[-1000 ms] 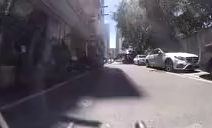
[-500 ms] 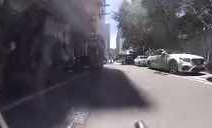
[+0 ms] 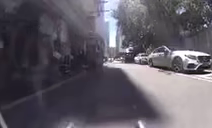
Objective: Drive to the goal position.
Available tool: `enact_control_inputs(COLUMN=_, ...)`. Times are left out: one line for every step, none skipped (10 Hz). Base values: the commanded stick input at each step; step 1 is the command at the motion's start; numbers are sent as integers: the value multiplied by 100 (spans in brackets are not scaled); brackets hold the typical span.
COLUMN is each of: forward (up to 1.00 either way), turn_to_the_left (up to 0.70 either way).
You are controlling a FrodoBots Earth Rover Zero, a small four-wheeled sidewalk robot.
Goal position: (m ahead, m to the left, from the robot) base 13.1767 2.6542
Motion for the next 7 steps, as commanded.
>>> enact_control_inputs(forward=70, turn_to_the_left=0)
enact_control_inputs(forward=70, turn_to_the_left=0)
enact_control_inputs(forward=70, turn_to_the_left=0)
enact_control_inputs(forward=70, turn_to_the_left=0)
enact_control_inputs(forward=70, turn_to_the_left=0)
enact_control_inputs(forward=70, turn_to_the_left=0)
enact_control_inputs(forward=70, turn_to_the_left=0)
